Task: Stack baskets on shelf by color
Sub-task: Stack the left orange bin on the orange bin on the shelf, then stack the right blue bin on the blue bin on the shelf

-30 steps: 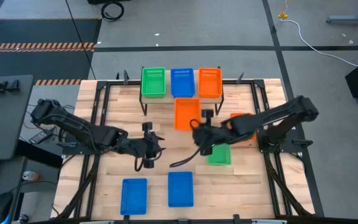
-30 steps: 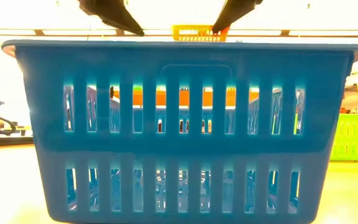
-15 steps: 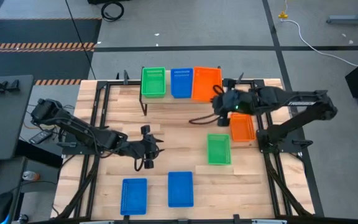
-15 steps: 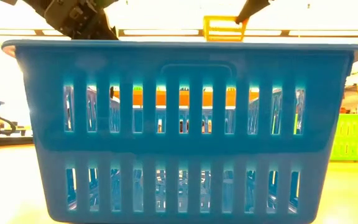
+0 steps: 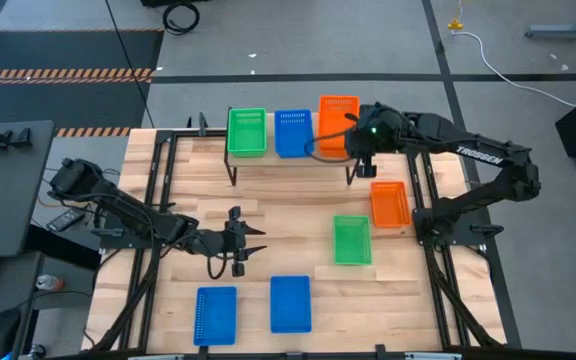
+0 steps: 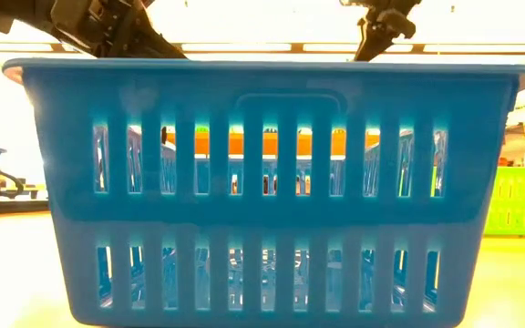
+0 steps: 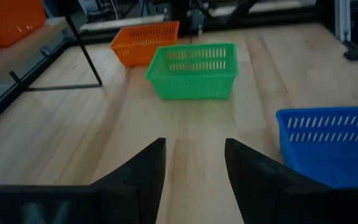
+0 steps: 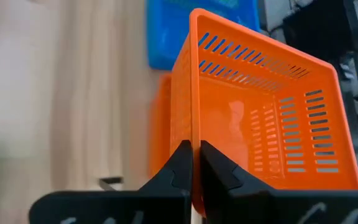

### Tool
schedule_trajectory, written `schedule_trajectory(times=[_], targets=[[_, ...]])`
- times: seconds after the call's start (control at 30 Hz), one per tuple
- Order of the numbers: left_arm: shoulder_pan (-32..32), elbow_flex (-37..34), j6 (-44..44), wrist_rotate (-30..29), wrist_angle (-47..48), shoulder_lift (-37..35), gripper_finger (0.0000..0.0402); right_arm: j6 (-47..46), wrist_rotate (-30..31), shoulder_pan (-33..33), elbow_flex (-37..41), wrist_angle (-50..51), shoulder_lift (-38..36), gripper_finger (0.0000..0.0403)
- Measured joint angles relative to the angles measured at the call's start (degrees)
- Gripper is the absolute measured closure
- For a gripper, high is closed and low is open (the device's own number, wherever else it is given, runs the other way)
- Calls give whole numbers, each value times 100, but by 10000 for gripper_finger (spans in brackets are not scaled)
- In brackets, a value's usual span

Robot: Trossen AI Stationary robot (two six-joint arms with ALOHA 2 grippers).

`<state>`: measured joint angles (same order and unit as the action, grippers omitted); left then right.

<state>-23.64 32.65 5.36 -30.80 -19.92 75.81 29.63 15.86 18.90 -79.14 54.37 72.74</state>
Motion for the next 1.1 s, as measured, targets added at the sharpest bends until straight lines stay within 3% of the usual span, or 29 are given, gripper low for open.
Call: schedule_trajectory(times=[0.17, 0.57, 0.87, 1.1], targets=[[-8, -189, 0, -1, -301, 0, 230, 172, -543, 348, 203, -275, -1, 387], [-10, -233, 0, -1, -420, 0, 230, 371, -566, 673, 702, -685, 27, 379], [-10, -233, 13, -1, -420, 0, 230, 102, -670, 686, 703, -671, 27, 348], [-10, -233, 35, 0, -417, 0, 230, 54, -675, 683, 703, -488, 27, 297]])
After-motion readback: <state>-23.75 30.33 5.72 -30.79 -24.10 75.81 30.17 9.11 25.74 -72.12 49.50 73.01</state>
